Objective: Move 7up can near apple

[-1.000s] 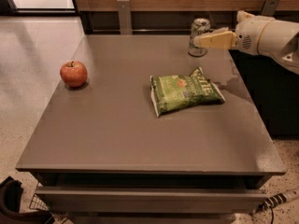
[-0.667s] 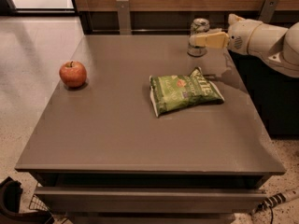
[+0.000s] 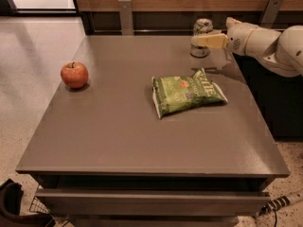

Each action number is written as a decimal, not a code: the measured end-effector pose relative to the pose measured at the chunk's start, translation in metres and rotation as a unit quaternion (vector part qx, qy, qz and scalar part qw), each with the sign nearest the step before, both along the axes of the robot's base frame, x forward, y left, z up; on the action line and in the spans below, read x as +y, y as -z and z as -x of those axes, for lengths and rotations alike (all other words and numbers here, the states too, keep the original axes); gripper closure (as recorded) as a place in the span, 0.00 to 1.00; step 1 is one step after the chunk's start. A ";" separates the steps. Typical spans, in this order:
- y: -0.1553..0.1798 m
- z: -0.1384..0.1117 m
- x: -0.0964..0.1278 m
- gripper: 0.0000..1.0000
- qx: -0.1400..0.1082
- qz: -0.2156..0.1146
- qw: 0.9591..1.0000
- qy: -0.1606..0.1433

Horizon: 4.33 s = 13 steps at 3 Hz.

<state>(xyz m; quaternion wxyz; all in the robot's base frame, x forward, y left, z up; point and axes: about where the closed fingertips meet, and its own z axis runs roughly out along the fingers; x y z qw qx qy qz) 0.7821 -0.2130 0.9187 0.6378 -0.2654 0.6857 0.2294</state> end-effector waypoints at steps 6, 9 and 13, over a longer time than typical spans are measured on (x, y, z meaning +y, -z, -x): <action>0.030 -0.042 0.036 0.69 0.011 -0.022 0.999 -0.043; 0.031 -0.043 0.043 1.00 0.012 -0.023 0.999 -0.047; -0.060 0.084 0.140 1.00 -0.016 0.016 0.998 -0.058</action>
Offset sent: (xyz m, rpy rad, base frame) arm 0.0292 -0.0191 -0.0129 -0.0407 0.0290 0.0034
